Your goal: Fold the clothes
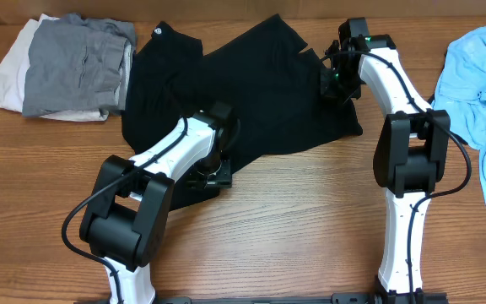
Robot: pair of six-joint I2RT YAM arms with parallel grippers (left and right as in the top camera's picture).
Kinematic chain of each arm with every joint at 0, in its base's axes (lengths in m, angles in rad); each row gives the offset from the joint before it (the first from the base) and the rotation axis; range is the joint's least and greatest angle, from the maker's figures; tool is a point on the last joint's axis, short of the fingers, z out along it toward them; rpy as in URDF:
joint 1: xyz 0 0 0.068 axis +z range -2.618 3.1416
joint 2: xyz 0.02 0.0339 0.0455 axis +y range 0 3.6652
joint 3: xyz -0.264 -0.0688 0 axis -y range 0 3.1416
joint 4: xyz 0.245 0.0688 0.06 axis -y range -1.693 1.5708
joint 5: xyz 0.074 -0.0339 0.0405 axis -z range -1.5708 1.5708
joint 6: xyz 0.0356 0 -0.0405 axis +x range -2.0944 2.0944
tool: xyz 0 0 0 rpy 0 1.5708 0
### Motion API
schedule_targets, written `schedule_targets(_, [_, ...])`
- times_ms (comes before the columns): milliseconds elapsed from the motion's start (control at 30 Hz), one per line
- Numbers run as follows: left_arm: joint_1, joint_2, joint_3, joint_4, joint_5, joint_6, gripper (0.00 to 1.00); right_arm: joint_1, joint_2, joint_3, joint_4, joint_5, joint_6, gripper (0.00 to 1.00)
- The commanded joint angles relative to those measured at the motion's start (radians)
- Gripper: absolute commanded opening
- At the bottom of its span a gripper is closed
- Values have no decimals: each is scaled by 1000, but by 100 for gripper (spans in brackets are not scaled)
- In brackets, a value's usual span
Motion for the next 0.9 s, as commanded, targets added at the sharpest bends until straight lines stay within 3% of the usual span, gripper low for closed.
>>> schedule_targets(0, [6, -18, -10, 0, -14, 8, 36, 4, 10, -4, -2, 17, 2, 4])
schedule_targets(67, [6, -19, -6, -14, -14, 8, 10, 3, 5, 1, -6, 28, 26, 4])
schedule_targets(100, [6, -19, -3, -24, -14, 8, 4, 3, 4, 10, -14, 51, 43, 4])
schedule_targets(300, [6, -48, 45, -154, -22, -15, 4, -3, -51, 77, -76, 111, 97, 4])
schedule_targets(633, [6, -207, 53, -212, -42, -7, 4, -50, -165, 116, -174, 128, 185, 4])
schedule_targets(867, [6, -227, 53, -256, -48, 2, 4, -61, -246, 116, -205, 129, 196, 4])
